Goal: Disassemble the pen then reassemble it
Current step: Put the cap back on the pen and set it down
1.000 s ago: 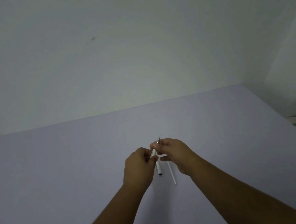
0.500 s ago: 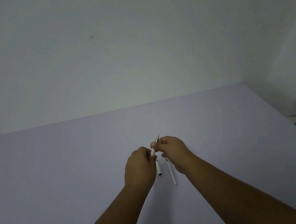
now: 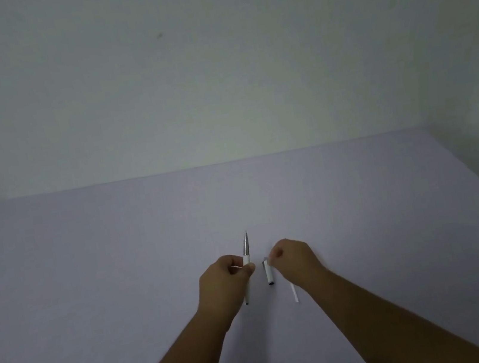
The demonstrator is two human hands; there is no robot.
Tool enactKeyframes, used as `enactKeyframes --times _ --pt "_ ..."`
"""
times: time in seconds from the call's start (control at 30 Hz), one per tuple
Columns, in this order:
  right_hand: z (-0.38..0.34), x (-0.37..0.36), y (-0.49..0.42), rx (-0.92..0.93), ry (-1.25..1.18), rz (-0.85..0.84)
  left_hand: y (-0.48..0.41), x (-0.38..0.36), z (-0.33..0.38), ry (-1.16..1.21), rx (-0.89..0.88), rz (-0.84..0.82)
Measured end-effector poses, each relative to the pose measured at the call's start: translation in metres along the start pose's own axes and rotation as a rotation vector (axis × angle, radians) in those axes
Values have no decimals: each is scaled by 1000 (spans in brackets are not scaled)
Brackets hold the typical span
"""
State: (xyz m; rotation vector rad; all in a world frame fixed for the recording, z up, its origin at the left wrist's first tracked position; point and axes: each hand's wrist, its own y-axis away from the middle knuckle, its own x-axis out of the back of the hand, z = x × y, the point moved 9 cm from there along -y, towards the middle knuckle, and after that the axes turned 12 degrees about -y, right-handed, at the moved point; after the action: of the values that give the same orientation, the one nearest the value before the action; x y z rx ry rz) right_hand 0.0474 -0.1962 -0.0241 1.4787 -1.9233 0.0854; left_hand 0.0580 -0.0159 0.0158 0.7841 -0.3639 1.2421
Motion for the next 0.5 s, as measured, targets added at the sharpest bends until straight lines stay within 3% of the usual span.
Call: enactKeyframes --times 0.33,0.43,0.5 --pt "13 -53 -11 33 232 38 -5 1 -22 123 51 -48" --pt "12 -44 -13 -21 25 75 -5 1 -21 125 51 -60" --pt "8 -32 -13 -112 -367 81 -5 -1 -20 120 48 -72"
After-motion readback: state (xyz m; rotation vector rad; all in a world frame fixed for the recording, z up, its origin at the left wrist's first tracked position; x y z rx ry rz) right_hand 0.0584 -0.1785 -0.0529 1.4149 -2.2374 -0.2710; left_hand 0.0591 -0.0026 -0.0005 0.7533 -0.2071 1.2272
